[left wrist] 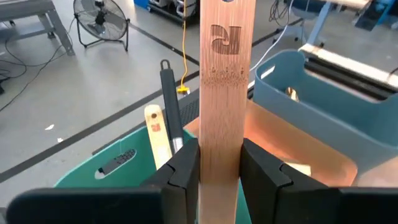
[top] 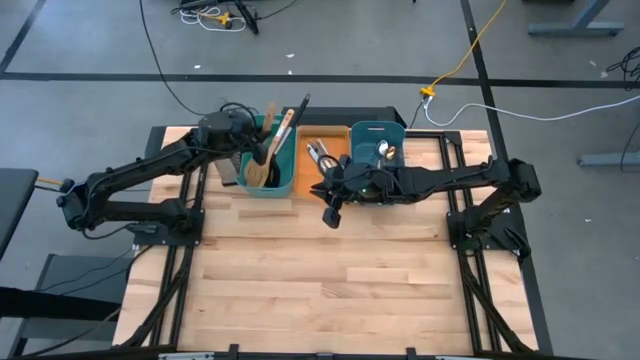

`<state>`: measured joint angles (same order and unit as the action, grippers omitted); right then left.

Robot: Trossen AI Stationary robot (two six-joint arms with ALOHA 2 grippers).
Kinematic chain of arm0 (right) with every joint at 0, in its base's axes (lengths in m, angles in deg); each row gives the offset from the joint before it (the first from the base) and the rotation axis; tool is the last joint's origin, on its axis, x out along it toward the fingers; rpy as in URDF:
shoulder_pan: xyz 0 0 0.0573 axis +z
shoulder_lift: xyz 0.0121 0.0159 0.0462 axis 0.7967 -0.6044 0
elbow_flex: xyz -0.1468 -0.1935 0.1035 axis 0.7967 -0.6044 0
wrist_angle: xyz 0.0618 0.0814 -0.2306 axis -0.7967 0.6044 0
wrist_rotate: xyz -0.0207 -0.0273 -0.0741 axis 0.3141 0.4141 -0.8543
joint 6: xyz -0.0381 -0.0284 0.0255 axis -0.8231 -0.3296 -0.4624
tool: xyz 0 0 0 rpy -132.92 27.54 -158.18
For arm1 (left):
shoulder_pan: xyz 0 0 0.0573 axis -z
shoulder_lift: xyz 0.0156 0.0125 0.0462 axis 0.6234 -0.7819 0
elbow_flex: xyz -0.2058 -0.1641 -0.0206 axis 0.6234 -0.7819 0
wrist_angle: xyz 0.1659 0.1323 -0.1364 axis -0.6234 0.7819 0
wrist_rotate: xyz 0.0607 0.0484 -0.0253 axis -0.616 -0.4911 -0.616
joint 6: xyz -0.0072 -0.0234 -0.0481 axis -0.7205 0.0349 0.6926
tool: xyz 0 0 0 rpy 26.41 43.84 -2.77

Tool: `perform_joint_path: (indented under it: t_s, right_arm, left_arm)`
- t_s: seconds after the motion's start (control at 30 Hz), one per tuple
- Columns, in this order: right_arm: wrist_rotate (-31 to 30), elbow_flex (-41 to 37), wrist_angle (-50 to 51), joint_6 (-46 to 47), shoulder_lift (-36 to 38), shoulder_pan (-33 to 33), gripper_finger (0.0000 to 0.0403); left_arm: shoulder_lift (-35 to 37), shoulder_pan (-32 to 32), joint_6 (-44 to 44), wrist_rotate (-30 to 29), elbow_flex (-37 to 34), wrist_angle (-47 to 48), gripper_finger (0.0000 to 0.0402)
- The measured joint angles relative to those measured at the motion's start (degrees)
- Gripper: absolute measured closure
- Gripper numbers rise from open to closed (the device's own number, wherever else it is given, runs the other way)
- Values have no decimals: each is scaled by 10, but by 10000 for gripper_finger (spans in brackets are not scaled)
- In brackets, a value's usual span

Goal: Pick & Place Kitchen Items
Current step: Put the wooden spatula into the green bin, then return to Home Position

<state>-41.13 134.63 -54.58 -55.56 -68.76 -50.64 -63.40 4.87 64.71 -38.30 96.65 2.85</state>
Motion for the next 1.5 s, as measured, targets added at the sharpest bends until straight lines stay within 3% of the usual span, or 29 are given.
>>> perform_joint_path:
  t_s: [0.37,0.57,0.73,1.03,1.23,1.37,1.5]
  right_arm:
    - [0,0,6,0,0,17,343]
    - [-1,0,10,-3,0,17,343]
    - [-1,0,10,-3,0,17,343]
    - [-1,0,15,-3,0,17,343]
    - [-8,0,19,-15,0,17,343]
    - [-19,0,19,-20,0,17,343]
    - [-21,0,27,-19,0,20,343]
  left_arm:
    - [0,2,-1,0,0,38,302]
    - [0,2,-1,20,0,40,192]
    - [0,2,-17,63,0,40,147]
    - [1,2,-34,122,0,26,140]
    - [6,2,-77,220,0,27,143]
    - [27,2,-89,280,0,28,143]
    - [74,2,-88,300,-14,27,143]
